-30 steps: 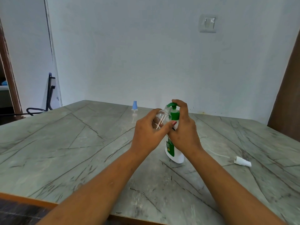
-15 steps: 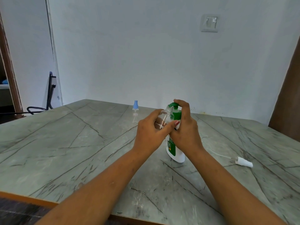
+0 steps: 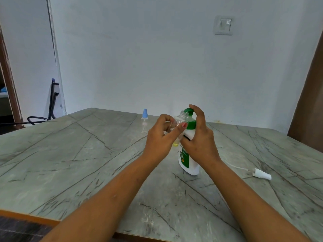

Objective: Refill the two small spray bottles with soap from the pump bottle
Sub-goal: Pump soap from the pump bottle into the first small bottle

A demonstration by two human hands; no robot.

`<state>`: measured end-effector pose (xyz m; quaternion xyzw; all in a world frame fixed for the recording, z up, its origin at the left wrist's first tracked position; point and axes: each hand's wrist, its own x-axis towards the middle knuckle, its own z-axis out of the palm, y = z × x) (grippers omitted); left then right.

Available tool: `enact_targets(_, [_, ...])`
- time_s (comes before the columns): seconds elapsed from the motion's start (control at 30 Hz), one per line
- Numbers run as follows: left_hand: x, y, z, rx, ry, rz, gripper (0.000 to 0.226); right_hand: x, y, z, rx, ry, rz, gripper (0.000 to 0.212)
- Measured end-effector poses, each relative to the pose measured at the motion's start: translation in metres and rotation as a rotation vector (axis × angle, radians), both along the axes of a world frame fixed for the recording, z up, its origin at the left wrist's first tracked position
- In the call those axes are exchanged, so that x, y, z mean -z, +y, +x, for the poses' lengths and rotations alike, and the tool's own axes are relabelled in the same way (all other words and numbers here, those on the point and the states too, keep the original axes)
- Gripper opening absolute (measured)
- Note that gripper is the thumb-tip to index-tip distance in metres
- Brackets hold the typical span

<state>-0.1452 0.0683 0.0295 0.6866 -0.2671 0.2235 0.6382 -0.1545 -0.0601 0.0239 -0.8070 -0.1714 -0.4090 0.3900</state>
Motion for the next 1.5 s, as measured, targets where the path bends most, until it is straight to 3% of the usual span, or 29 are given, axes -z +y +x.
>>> enact_targets(0.3, [-0.006,0.004,0.001,0.139,0.164,-0.067,0.035,-0.002,-0.007,0.004,-0.101,0.042,-0.019,0.087])
enact_targets(0.53, [-0.008,0.007,-0.001,0.173,0.149,-0.064,0.039,-0.003,-0.010,0.004,-0.131,0.047,-0.032,0.090])
enact_targets(0.83, [-0.004,0.003,-0.002,0.177,0.155,-0.023,0.039,0.001,-0.012,0.012,-0.087,-0.010,0.058,0.070])
enact_targets(1.07, [-0.006,0.004,-0.003,0.190,0.160,-0.056,0.038,0.001,-0.010,0.010,-0.081,0.008,0.023,0.081])
enact_targets(1.3, [-0.003,0.002,-0.001,0.165,0.149,-0.021,0.039,0.000,-0.010,0.011,-0.082,-0.016,0.076,0.067])
enact_targets(1.5, [-0.003,0.003,0.001,0.176,0.144,-0.040,0.036,0.002,-0.008,0.010,-0.077,-0.007,0.053,0.073])
